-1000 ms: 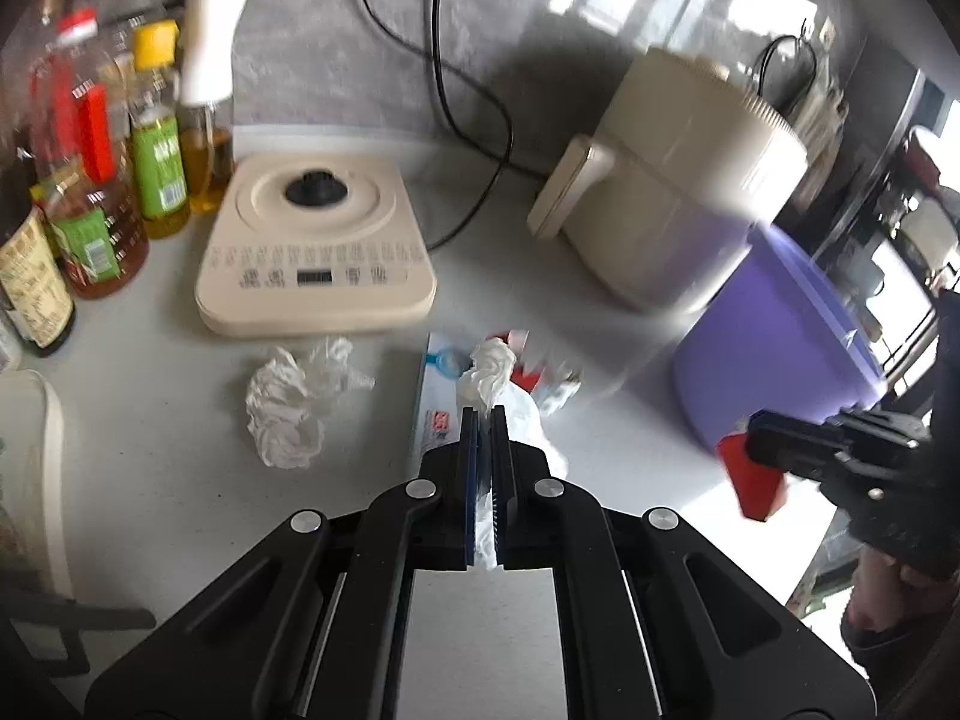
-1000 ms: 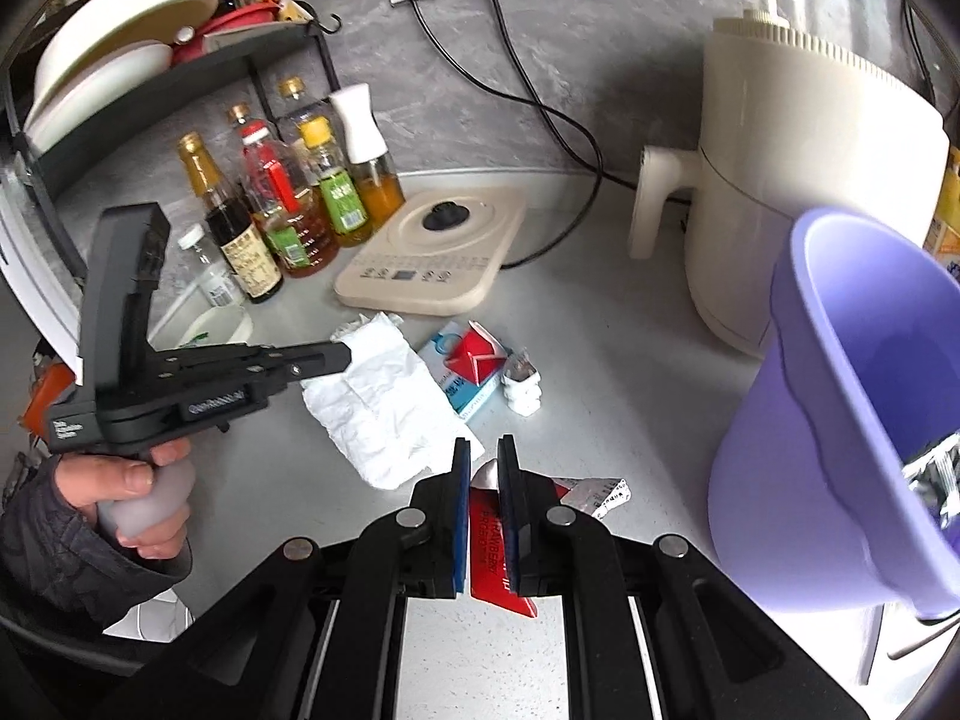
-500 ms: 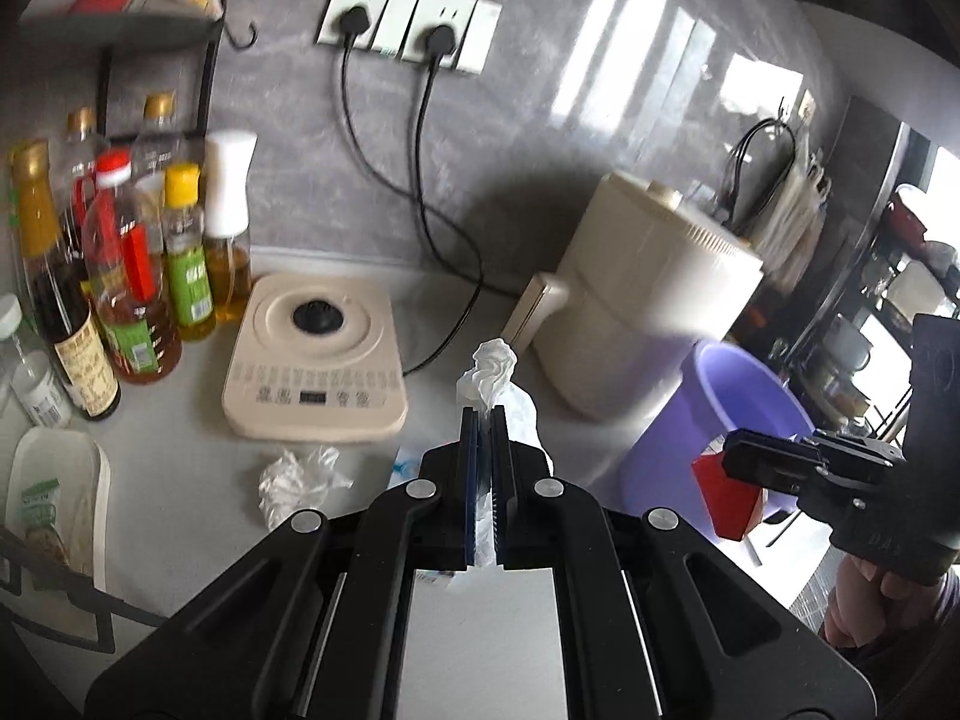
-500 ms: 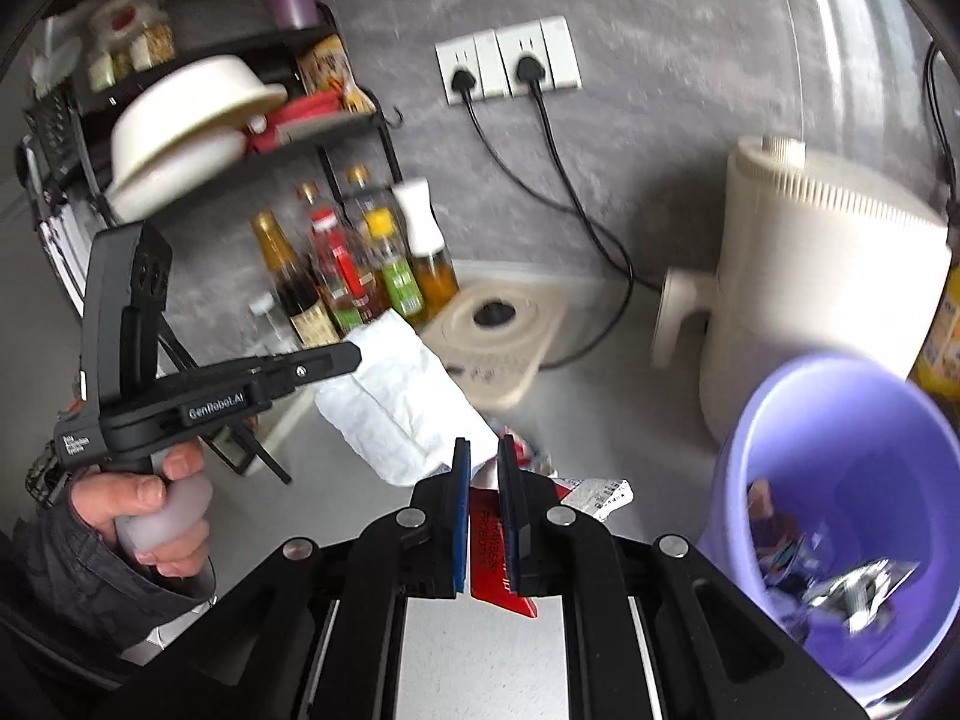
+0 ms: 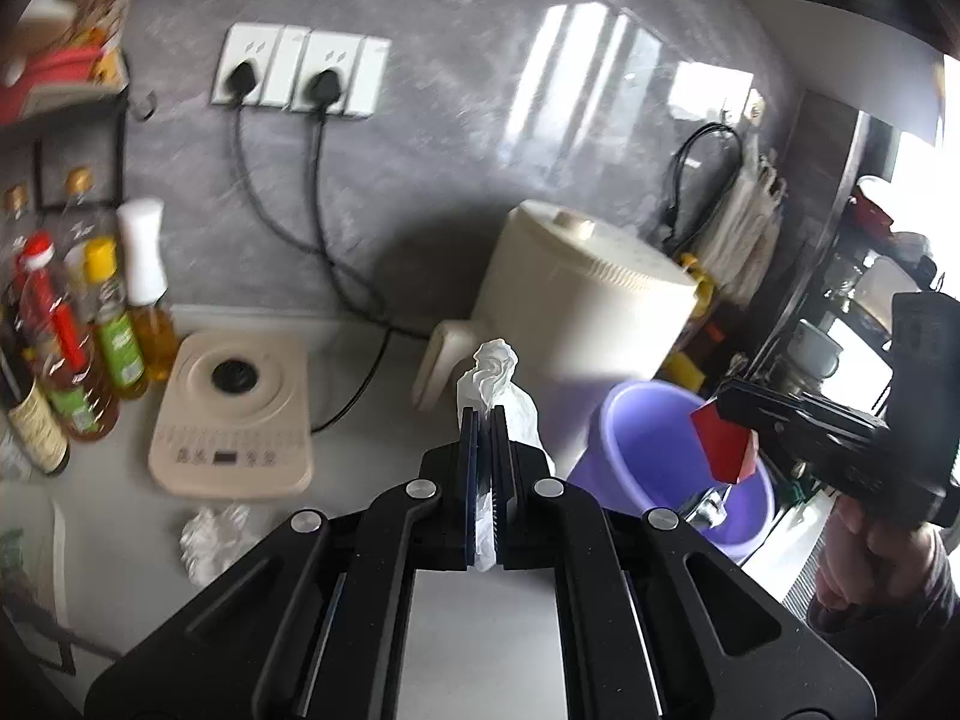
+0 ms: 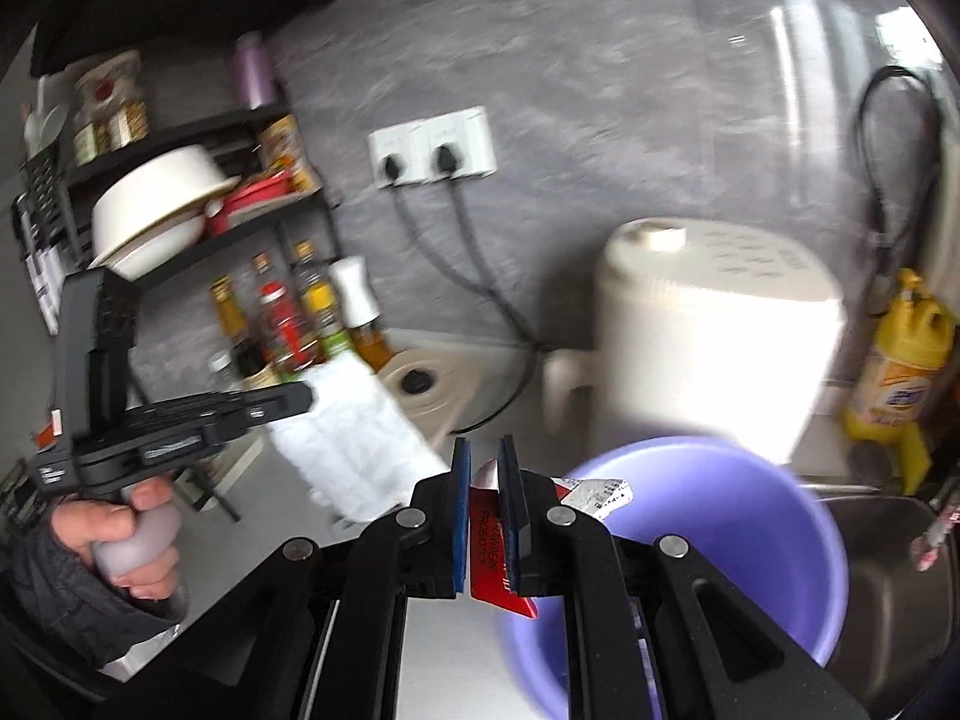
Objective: Collect trash
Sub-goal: 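Carry both items over the purple bucket and open both tools to drop them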
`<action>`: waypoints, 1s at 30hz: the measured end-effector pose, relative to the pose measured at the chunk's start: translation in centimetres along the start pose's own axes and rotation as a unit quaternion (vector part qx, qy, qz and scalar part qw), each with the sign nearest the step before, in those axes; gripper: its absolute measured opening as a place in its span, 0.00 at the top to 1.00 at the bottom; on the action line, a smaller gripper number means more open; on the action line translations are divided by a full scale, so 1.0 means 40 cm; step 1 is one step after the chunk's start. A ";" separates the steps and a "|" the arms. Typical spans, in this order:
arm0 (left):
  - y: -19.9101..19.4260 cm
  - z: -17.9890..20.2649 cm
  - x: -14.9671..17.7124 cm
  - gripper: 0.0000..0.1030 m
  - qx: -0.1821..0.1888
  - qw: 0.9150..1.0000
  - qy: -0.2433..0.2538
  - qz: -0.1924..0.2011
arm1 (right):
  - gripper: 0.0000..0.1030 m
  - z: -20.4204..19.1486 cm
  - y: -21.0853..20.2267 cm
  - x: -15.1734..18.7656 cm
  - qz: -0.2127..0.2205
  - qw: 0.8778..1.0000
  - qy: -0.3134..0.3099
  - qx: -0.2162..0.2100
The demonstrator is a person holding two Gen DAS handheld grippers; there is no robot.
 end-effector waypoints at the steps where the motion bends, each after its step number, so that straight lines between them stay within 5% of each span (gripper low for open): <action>1: 0.002 0.013 -0.012 0.95 0.003 1.000 0.003 0.004 | 0.75 0.031 -0.005 -0.003 0.006 1.000 0.012 0.017; 3: 0.006 0.041 -0.032 0.95 0.009 1.000 0.010 0.010 | 0.38 0.109 -0.026 -0.002 0.021 0.997 0.044 0.058; 12: 0.047 0.185 -0.096 0.95 0.050 0.997 0.065 0.012 | 0.35 0.277 -0.123 0.080 0.038 0.988 0.115 0.100; 25: 0.171 0.398 -0.092 0.94 0.123 0.984 0.130 -0.025 | 0.31 0.362 -0.248 0.200 0.050 0.972 0.175 0.150; 26: 0.180 0.414 -0.088 0.92 0.128 0.982 0.133 -0.030 | 0.30 0.365 -0.256 0.207 0.051 0.971 0.178 0.152; 27: 0.193 0.429 -0.083 0.74 0.133 0.981 0.136 -0.039 | 0.30 0.368 -0.265 0.215 0.052 0.970 0.181 0.154; 28: 0.200 0.438 -0.079 0.45 0.134 0.981 0.137 -0.040 | 0.29 0.369 -0.271 0.221 0.052 0.969 0.184 0.156; 30: 0.197 0.441 -0.078 0.29 0.135 0.982 0.131 -0.027 | 0.27 0.369 -0.284 0.235 0.053 0.968 0.188 0.158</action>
Point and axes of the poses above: each gripper's, at about its wrist camera, not at the fingertips, and y roughly the way its jaws point, z to its right, x to its underside, the point moved 6 cm from there along y, roughly the way its jaws point, and after that the axes turned 10 degrees about -z, right-handed, at the moved point
